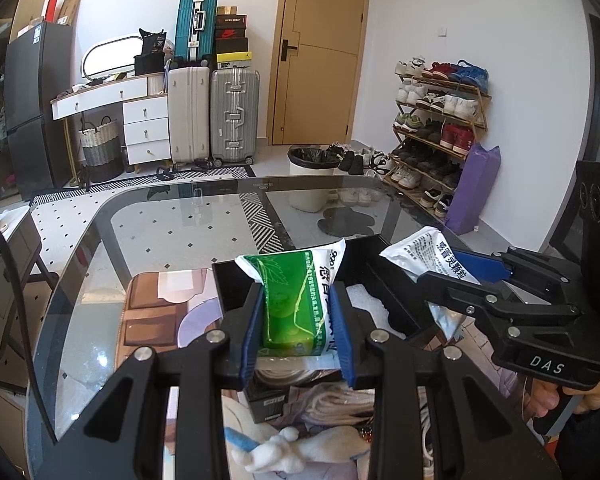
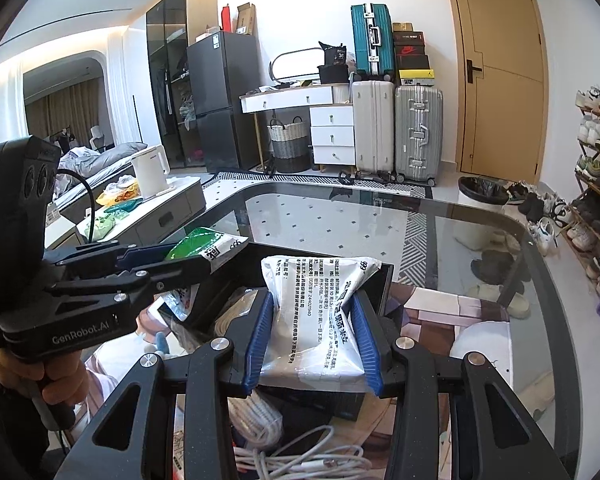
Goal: Organize soft objects
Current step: 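Lower both packets into the black box and open both grippers, then withdraw both grippers from the box toward the plush toy and cables, then move the right gripper onto the white cable coil and close it, then grasp the white plush toy with the left gripper while the right holds the cables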
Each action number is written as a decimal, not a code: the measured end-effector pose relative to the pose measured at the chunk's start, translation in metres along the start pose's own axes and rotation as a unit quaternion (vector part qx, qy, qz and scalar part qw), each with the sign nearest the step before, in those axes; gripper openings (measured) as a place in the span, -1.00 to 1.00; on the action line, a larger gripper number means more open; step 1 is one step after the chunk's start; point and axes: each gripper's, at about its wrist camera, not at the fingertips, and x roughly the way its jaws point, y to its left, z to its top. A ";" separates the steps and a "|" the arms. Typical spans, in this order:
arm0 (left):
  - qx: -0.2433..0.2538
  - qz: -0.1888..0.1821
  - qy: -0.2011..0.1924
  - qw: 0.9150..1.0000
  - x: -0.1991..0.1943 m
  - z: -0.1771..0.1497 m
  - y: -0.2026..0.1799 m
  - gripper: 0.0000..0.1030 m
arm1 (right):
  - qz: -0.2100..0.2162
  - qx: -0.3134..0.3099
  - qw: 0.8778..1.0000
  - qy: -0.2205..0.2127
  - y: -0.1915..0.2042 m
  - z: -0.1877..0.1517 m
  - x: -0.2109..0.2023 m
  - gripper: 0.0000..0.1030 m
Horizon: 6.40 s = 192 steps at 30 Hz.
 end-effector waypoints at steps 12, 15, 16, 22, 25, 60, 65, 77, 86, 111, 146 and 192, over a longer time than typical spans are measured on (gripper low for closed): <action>0.007 0.005 0.010 1.000 0.020 -0.004 -0.005 -0.40 | -0.001 0.000 1.000 0.014 -0.005 0.001 0.024 -0.22; 0.009 0.005 0.015 1.000 0.027 -0.005 -0.006 -0.40 | -0.006 -0.004 1.000 0.020 -0.005 0.000 0.031 -0.22; 0.010 0.005 0.017 1.000 0.028 -0.005 -0.007 -0.40 | -0.007 -0.006 1.000 0.023 -0.004 0.000 0.035 -0.22; 0.021 0.006 0.030 0.999 0.038 -0.009 -0.010 -0.40 | -0.010 -0.012 0.999 0.028 -0.006 0.000 0.049 -0.22; 0.020 0.005 0.038 0.999 0.041 -0.010 -0.009 -0.39 | -0.011 -0.018 0.999 0.030 -0.008 -0.002 0.054 -0.22; 0.002 0.017 0.005 1.000 -0.038 -0.043 0.008 1.00 | -0.021 0.014 0.999 0.027 -0.011 -0.057 -0.033 0.99; 0.007 0.017 0.011 1.000 -0.043 -0.049 0.009 1.00 | -0.024 0.009 0.999 0.042 -0.009 -0.061 -0.034 0.99; 0.012 0.010 0.023 1.000 -0.040 -0.053 0.007 1.00 | -0.025 0.022 0.997 0.069 -0.021 -0.063 -0.034 0.99; 0.027 0.011 0.039 0.999 -0.036 -0.057 0.006 1.00 | -0.016 0.016 0.995 0.094 -0.022 -0.070 -0.026 0.99; 0.043 0.007 0.062 0.997 -0.027 -0.064 0.001 1.00 | -0.026 0.005 0.985 0.169 -0.027 -0.098 0.006 0.99; 0.050 0.007 0.068 0.996 -0.026 -0.068 -0.004 1.00 | 0.002 0.022 0.986 0.163 -0.015 -0.098 0.017 0.35; -0.041 -0.029 0.148 0.988 0.019 -0.082 0.003 1.00 | 0.003 0.041 0.996 0.074 -0.032 -0.067 -0.043 -0.43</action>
